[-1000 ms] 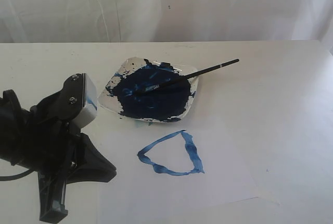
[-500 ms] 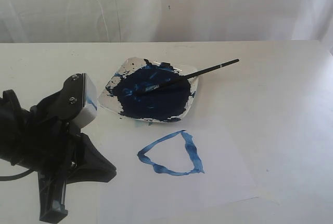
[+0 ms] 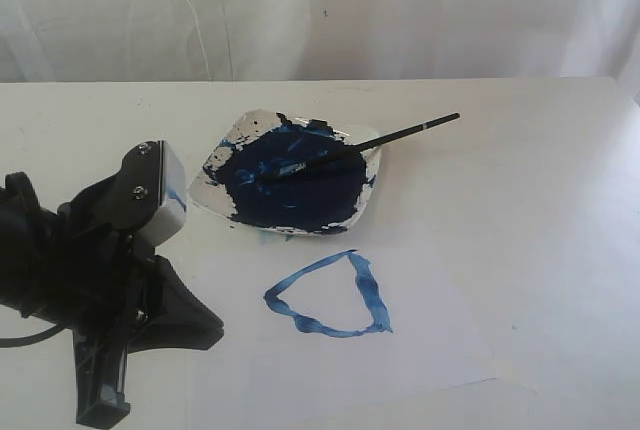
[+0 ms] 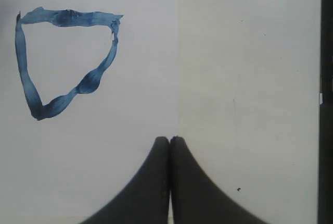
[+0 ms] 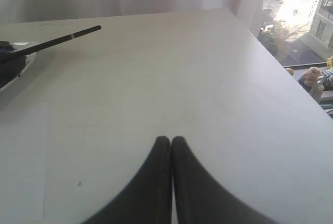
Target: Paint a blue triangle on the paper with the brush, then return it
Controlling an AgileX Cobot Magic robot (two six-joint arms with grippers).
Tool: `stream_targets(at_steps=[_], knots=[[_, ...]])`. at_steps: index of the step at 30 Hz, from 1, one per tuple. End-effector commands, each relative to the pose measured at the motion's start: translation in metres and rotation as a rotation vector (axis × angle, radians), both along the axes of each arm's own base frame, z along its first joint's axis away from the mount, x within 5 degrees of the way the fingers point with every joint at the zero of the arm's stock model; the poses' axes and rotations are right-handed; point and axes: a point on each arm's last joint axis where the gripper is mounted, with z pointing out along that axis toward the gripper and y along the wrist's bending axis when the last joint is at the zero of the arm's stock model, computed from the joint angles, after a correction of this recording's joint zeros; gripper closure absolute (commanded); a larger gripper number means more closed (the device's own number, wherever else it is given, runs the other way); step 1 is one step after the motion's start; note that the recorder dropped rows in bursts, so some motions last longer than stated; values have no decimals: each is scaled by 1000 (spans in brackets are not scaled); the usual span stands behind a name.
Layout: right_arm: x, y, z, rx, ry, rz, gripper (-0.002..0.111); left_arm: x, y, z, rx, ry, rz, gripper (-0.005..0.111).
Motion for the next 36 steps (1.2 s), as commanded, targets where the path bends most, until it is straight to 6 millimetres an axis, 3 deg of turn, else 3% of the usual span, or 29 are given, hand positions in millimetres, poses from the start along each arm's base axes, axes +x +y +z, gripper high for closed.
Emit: stream_targets(at_steps=[1,11,36], knots=[[0,0,-2,-6,2,4,108,-3,-2,3,-21,12,-7,107],[-1,6,-2,-7,1,123,108,-3,-2,3,-21,12,-7,107],[-1,9,-1,0,0,160,108,-3,-2,3,-21,12,-7,107]])
